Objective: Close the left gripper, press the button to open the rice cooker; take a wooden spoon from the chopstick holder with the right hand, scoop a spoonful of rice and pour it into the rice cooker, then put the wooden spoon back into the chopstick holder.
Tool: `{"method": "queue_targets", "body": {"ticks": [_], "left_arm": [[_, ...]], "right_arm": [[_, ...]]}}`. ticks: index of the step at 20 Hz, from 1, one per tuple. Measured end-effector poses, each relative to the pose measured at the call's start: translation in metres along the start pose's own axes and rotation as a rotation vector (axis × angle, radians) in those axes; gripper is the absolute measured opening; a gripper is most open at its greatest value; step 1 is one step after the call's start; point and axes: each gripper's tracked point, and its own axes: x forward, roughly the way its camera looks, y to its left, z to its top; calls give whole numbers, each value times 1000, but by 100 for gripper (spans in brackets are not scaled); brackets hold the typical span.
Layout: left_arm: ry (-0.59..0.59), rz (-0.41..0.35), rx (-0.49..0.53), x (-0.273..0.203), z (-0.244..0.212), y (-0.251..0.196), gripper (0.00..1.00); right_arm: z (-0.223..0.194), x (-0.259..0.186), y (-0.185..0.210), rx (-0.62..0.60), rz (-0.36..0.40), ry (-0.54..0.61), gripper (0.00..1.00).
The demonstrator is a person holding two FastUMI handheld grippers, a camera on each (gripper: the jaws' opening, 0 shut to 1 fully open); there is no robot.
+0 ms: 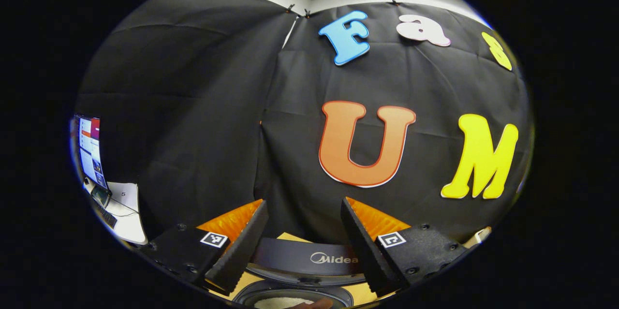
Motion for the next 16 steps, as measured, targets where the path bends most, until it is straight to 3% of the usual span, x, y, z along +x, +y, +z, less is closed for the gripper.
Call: {"method": "queue_targets", "body": {"ticks": [1, 8, 12, 13, 14, 16], "left_arm": [[-57, -2, 27, 1, 10, 3, 98], [-46, -51, 40, 0, 5, -4, 96], [-75, -34, 129, -19, 4, -3, 94], [-82, -31, 147, -29, 2, -2, 87], [-83, -30, 154, -37, -1, -1, 94], [-84, -39, 161, -51, -7, 1, 93]], "right_arm": [[-1, -1, -1, -1, -2, 3, 97], [-13, -7, 3, 6, 0, 32, 97], [-16, -14, 8, 23, 10, 44, 97], [-17, -18, 10, 25, 9, 47, 97], [-19, -21, 12, 27, 13, 53, 95], [-18, -30, 15, 29, 18, 54, 97]]}}
